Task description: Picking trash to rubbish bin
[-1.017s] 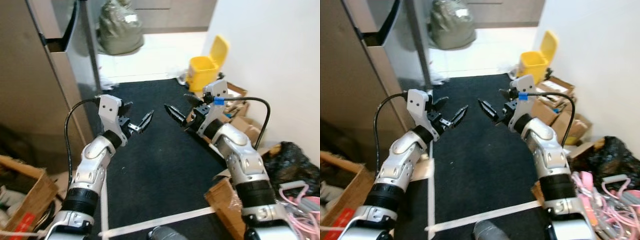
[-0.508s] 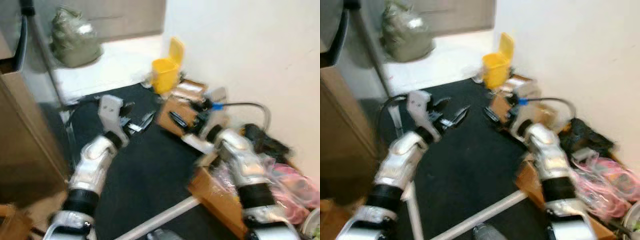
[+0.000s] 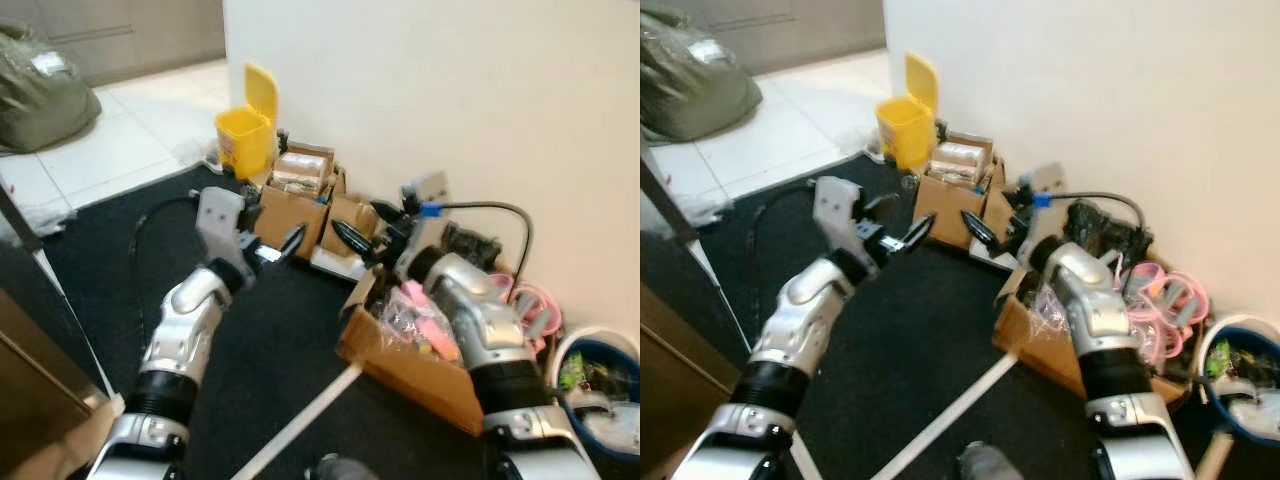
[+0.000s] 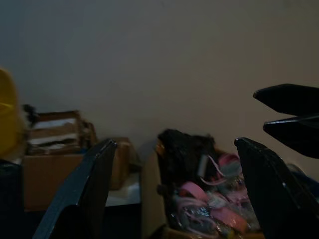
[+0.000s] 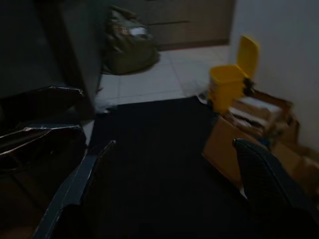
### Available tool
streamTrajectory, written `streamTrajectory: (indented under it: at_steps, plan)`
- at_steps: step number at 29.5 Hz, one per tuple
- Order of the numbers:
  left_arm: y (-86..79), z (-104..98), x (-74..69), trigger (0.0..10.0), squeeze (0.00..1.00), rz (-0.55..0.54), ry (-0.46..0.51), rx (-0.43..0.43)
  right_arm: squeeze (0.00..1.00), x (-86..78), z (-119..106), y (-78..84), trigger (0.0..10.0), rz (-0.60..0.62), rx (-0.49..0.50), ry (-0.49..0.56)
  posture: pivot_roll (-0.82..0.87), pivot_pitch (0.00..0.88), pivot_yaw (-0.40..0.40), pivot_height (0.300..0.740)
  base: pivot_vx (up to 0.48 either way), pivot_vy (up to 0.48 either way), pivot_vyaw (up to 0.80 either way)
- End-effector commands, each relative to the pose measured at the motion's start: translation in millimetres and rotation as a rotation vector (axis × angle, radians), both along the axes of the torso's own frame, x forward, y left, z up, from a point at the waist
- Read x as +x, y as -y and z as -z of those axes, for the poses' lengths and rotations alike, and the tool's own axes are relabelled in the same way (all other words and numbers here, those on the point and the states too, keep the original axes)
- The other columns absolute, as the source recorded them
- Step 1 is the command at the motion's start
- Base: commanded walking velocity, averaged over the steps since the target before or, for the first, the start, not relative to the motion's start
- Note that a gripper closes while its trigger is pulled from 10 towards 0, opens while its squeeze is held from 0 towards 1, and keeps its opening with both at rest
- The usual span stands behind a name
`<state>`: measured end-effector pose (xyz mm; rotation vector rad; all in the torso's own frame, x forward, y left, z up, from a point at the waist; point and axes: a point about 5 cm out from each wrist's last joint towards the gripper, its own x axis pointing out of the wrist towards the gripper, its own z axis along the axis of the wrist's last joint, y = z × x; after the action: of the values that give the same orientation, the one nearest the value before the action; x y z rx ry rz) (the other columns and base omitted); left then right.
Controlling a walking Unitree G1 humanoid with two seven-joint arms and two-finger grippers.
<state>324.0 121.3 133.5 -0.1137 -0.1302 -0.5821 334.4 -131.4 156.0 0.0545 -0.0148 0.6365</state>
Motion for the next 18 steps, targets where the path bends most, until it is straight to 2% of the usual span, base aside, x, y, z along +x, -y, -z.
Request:
streamTrajectory:
  at_steps: [1,18]
  plan:
    - [1.4,4.0,-1.0,10.0,0.00,0.005,-0.013,-0.003,0.00,0.7,0.5,5.7,10.0,0.017,0.010,-0.004,-0.04,0.000,-0.039,0.740,0.000,0.000,-0.80]
    - [2.1,5.2,0.2,10.0,0.00,0.008,-0.024,-0.014,0.00,1.8,1.4,7.2,10.0,0.019,0.013,-0.010,-0.04,0.000,-0.036,0.740,0.000,0.000,-0.80]
